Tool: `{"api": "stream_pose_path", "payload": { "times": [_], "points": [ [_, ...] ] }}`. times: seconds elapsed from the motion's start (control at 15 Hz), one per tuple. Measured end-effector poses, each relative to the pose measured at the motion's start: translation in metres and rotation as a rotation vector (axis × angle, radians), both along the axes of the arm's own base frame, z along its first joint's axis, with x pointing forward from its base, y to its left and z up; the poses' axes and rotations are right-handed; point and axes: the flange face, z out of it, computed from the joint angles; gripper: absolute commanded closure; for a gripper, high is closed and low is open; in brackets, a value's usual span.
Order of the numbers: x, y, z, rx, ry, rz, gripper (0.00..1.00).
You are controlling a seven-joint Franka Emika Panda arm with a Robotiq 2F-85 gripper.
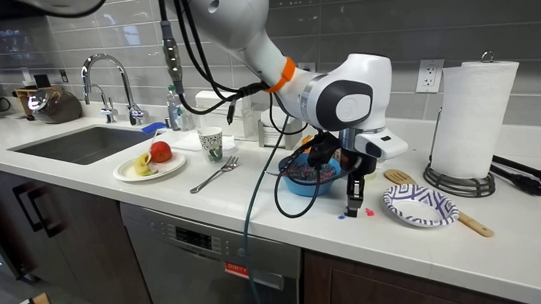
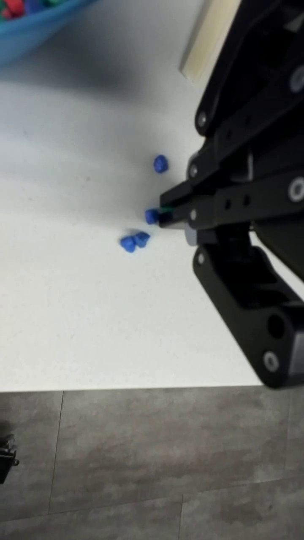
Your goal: Pick up some cereal from the counter and put it in the blue bowl.
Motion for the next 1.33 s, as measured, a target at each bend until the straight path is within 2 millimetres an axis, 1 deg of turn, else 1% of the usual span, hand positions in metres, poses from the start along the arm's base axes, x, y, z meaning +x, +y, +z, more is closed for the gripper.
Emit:
{"api": "stream_pose_path", "payload": {
  "times": [0.47, 0.67, 0.87, 1.07, 1.2, 1.33],
  "points": [
    [-0.007, -0.005, 0.000, 0.006, 0.005, -0.006, 0.99],
    [-0.010, -0.013, 0.004, -0.007, -0.017, -0.019, 0.99],
    [-0.009, -0.022, 0.021, -0.030, -0.073, -0.031, 0.99],
    [-0.009, -0.022, 0.041, -0.038, -0.115, -0.027, 0.99],
    [-0.008, -0.011, 0.055, -0.029, -0.137, 0.031, 0.99],
    [-0.008, 0.008, 0.072, -0.019, -0.172, 0.124, 0.99]
  ]
}}
